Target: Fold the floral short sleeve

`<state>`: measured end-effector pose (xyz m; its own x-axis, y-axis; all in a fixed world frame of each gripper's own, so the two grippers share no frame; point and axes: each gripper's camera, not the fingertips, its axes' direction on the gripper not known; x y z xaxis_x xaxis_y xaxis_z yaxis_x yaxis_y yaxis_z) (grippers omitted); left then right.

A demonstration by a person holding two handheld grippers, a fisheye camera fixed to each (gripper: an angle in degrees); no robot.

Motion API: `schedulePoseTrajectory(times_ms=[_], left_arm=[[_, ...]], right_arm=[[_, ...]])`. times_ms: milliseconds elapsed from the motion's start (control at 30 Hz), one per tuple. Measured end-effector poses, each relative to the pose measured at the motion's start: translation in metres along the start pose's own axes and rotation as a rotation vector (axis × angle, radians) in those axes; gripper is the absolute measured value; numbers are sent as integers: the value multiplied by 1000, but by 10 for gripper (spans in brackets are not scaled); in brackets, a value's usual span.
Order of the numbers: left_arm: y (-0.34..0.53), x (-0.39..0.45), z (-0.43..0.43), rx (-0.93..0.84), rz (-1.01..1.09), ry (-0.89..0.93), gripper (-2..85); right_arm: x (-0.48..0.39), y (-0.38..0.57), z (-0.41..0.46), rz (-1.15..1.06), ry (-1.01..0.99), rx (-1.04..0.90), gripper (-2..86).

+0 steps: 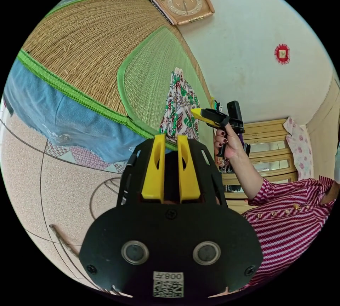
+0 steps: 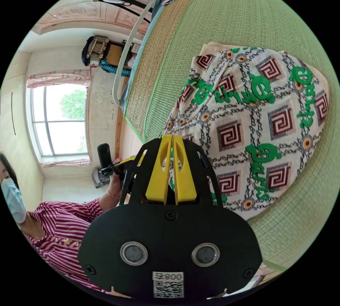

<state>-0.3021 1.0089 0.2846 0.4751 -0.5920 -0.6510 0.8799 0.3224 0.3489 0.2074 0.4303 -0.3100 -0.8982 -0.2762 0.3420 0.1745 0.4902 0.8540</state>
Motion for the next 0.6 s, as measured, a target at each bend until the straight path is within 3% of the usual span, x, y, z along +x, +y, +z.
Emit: schedulePoseTrajectory(times_ms=[233,600], left_arm=[[6,9,21,-13,-9,-12,80],[15,21,45,-30,-18,-109,13]], right_arm=[[37,101,-30,82,-47,43,1],[85,195,-34,182,-60,77,1]])
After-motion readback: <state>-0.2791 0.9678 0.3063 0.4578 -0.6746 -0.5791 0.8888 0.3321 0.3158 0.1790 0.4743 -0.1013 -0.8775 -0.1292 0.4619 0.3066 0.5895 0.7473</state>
